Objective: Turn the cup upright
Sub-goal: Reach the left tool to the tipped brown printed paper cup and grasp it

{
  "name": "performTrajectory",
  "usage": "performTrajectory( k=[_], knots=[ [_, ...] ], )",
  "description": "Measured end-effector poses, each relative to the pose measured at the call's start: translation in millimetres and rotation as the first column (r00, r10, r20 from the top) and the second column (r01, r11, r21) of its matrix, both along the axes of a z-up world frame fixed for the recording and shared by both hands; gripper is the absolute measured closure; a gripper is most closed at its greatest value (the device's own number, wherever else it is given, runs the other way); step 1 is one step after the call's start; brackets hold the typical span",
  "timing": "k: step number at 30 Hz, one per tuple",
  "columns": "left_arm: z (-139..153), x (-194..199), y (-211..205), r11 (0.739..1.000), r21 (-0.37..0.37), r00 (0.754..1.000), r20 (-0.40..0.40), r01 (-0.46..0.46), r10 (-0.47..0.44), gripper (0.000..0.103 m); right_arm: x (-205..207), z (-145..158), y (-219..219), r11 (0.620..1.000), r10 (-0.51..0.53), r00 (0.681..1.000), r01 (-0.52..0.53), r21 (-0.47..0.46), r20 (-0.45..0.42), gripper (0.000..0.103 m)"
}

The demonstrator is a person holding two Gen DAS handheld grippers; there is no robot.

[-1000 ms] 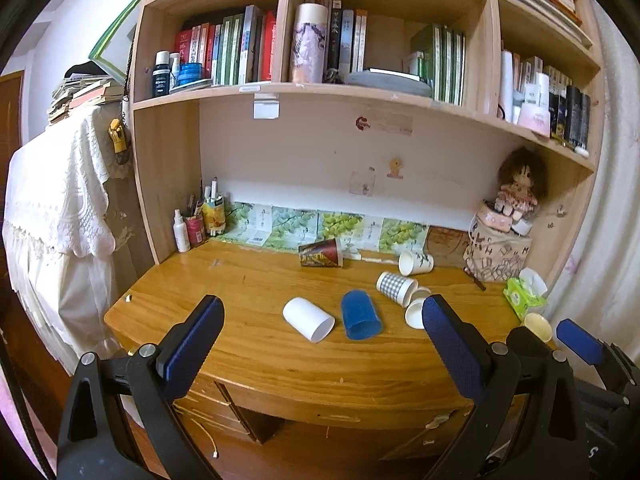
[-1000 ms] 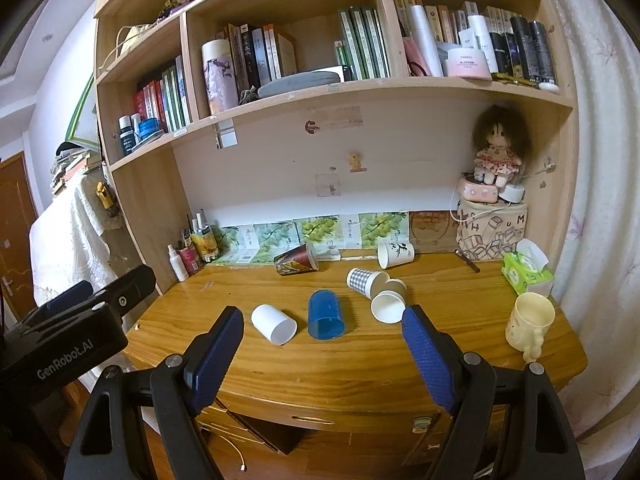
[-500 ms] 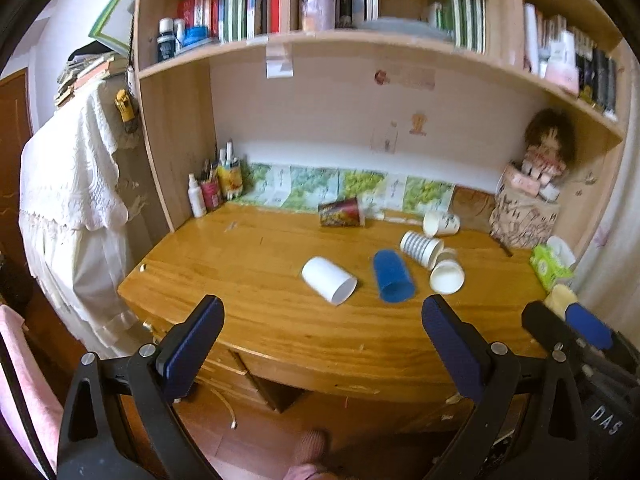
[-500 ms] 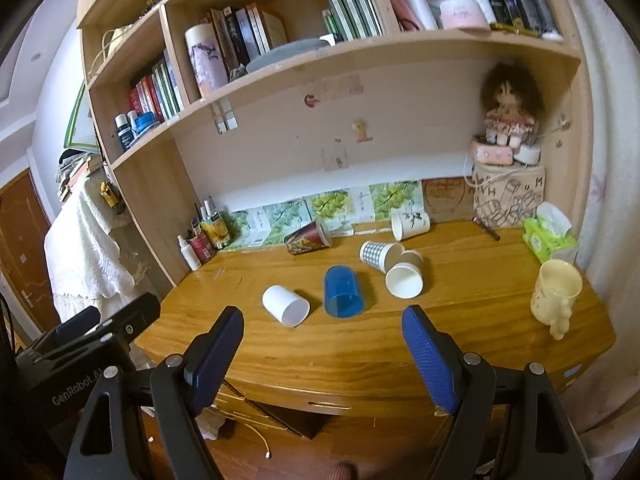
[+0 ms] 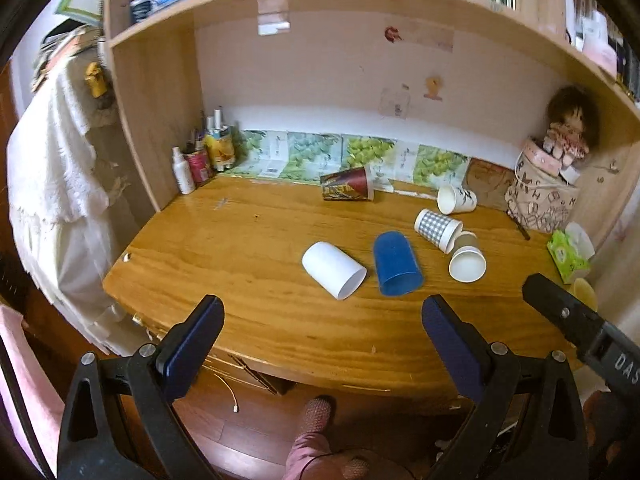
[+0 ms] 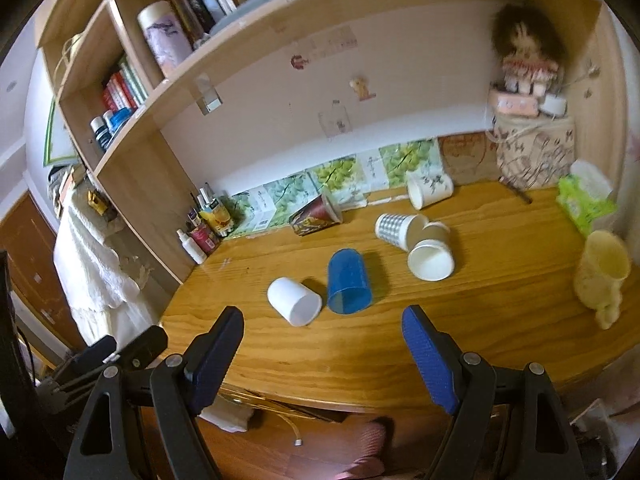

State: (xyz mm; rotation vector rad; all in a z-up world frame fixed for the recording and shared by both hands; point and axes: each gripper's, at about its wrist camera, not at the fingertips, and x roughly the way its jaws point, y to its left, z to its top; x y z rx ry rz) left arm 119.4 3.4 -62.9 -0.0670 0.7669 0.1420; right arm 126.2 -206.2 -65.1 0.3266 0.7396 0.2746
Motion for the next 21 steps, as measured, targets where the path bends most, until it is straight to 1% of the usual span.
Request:
performTrajectory(
  k=[7, 11, 16, 18, 21],
  knots=[
    [-9.0, 53.7, 6.2, 0.994, 0.037, 0.992, -0.067, 0.106, -0.104, 0.003, 54.8, -26.4, 4.1, 0.992, 0.001, 0.99, 0.016, 0.122, -0.138, 0.021],
    [-14.5, 86.0, 10.1, 0.982, 0.067, 0.979, -0.11, 0.178, -0.17, 0.003, 84.7, -38.1, 11.0, 0.988, -0.01, 0.98, 0.041, 0.149, -0.2, 0.021],
    [-22.2, 125.5, 11.7, 0.956, 0.119, 0.956, -0.156, 0.269, -0.25, 0.003, 119.9, -52.6, 16.5, 0.98, -0.025, 0.963, 0.077, 0.184, -0.269, 0.021],
    [-25.0, 139.8, 12.6, 0.94, 0.145, 0.944, -0.169, 0.308, -0.283, 0.003, 135.6, -60.2, 18.4, 0.974, -0.028, 0.953, 0.094, 0.207, -0.303, 0.021],
    [-29.6, 158.1, 14.5, 0.909, 0.19, 0.923, -0.188, 0.37, -0.336, 0.003, 156.1, -68.2, 21.0, 0.965, -0.032, 0.94, 0.118, 0.235, -0.34, 0.021]
  ],
)
